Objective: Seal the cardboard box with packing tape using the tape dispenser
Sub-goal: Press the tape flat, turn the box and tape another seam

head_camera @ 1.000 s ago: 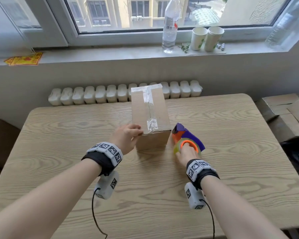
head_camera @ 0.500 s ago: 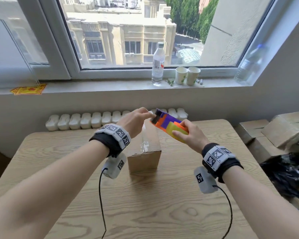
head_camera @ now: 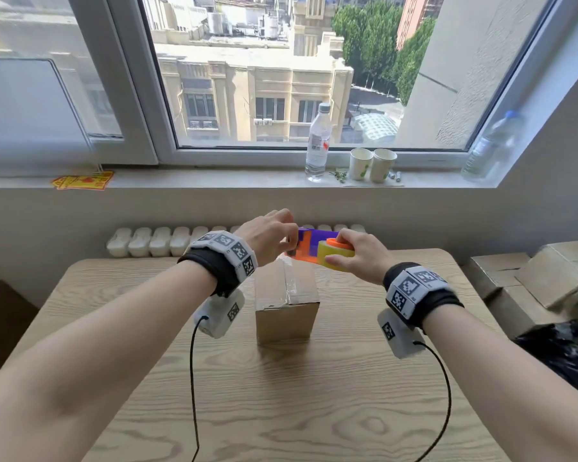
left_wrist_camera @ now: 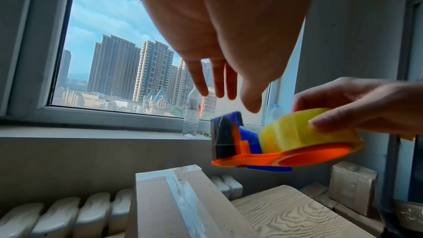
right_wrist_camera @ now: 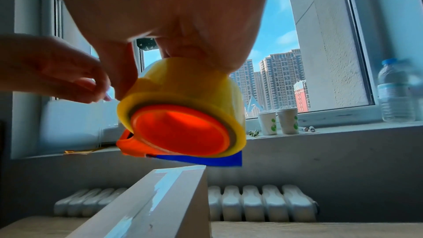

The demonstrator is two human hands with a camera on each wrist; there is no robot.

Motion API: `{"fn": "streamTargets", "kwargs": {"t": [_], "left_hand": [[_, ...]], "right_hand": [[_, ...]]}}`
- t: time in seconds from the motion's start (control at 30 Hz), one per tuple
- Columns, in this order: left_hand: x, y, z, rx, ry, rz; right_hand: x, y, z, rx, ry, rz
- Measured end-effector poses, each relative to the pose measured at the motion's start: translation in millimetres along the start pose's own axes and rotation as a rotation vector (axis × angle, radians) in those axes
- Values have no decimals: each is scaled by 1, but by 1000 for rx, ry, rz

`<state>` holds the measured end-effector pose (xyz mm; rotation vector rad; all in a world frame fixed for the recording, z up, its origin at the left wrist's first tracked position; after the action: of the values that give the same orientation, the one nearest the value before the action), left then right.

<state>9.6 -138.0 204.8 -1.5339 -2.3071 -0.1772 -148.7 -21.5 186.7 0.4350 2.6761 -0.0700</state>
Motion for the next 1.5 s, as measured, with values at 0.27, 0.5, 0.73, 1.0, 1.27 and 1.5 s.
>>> {"fn": "streamTargets", "kwargs": {"t": [0.27,0.5,0.73,1.0,1.27,1.5], "left_hand": [[-12,8,-4,-91,332,-219],[-25,7,-8,59,349,-364],[-39,7,-15,64,402,-411],[-38,5,-13,60,458,-386],[-51,17,13,12,505,-462],[-70,49,58,-59,609,-638]], "right_hand": [[5,-6,-14,-109,-11,56],[12,-6,-19,-147,-179,71],[23,-7,-27,-107,-130,108],[47,-8,-35,-107,-136,166],[79,-1,-31,-139,102,302],[85,-3,19,-297,204,344]]}}
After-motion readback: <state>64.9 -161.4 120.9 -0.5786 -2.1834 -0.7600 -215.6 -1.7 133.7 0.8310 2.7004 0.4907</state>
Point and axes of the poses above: each hand's wrist, its own y-axis away from the middle knuckle, its own z-axis out of the palm, x = y × z, the point moved 3 cm from there along -y, towards the middle knuckle, and after that the axes turned 8 degrees about y, right-handed, at the moved point
